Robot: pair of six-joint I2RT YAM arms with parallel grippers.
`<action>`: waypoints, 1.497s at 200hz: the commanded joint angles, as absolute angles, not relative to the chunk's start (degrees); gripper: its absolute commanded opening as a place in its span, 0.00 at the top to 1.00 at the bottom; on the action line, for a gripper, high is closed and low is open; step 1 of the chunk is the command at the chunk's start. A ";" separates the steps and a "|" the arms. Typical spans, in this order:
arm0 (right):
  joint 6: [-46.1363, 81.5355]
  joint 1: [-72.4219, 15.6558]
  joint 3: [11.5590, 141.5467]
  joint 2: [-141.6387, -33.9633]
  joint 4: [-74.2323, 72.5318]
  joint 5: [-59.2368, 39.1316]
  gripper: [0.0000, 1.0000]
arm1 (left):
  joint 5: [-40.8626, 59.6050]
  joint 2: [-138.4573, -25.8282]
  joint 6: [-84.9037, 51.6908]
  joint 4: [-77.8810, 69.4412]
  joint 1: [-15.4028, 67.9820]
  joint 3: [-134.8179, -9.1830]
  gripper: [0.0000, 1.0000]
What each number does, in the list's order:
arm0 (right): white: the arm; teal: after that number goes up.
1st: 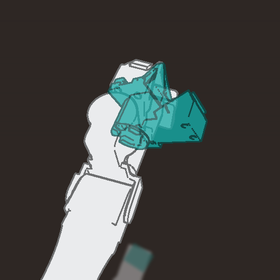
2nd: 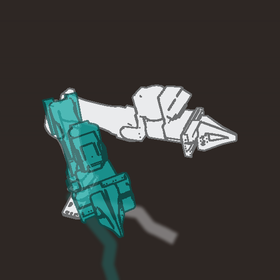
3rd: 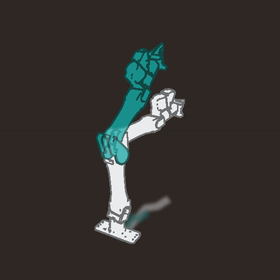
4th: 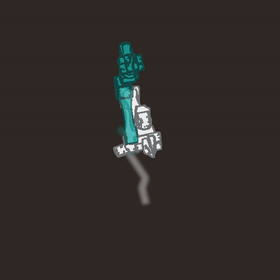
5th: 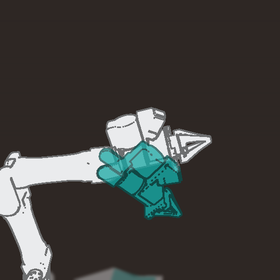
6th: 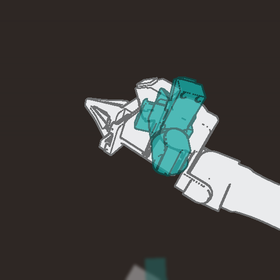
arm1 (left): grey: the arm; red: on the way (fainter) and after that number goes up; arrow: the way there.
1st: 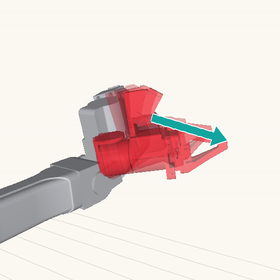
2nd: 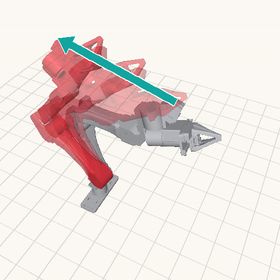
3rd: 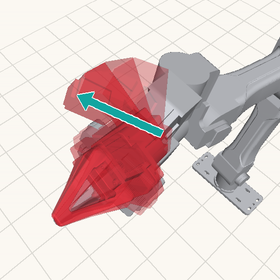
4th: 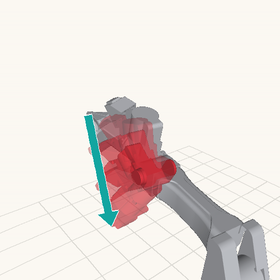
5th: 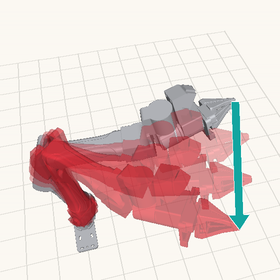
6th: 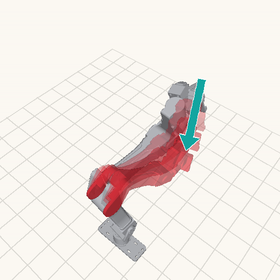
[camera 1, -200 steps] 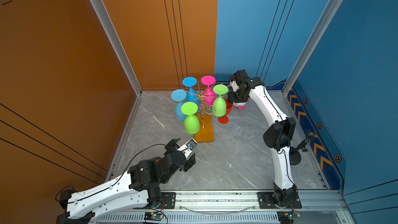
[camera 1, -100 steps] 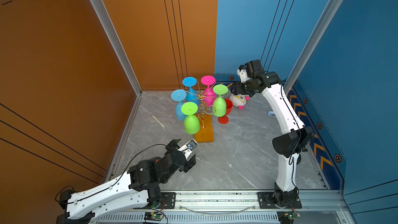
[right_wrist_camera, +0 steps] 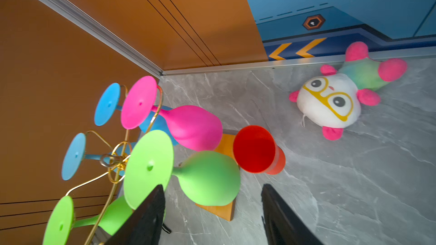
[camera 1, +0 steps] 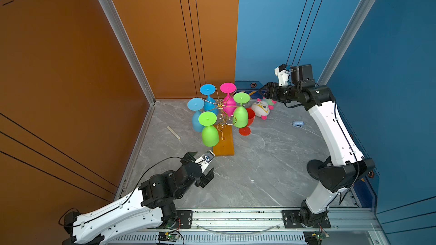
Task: Take the wine glass off the wine glass rack
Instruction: 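Move the right gripper to the green glass foot while the left arm retracts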
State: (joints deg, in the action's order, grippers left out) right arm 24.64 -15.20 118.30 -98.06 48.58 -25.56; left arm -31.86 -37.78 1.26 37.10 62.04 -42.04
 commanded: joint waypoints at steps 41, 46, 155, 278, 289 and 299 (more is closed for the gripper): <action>30.08 -16.00 115.29 -98.73 40.85 -36.99 0.38 | -29.49 -34.85 -0.70 36.52 57.44 -42.10 0.02; 30.30 -16.00 115.01 -98.88 40.41 -37.36 0.39 | -29.35 -34.76 -0.74 36.45 56.87 -42.13 0.02; 32.01 -17.48 113.13 -101.80 37.20 -40.22 0.43 | -23.90 -33.12 -2.54 33.67 43.77 -41.66 0.02; 34.75 -18.49 113.03 -104.57 34.74 -41.83 0.58 | -22.51 -31.90 -5.25 32.57 31.63 -41.22 0.02; 34.97 -18.46 113.03 -104.71 34.63 -41.92 0.60 | -22.50 -31.90 -5.48 32.52 30.84 -41.24 0.02; 35.13 -18.56 113.03 -104.73 34.45 -42.24 0.61 | -22.44 -31.98 -5.78 32.41 30.15 -41.14 0.02</action>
State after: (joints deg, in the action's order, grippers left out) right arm 34.44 -18.13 113.49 -104.09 36.32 -40.60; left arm -23.55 -32.34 -4.40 33.85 31.75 -42.04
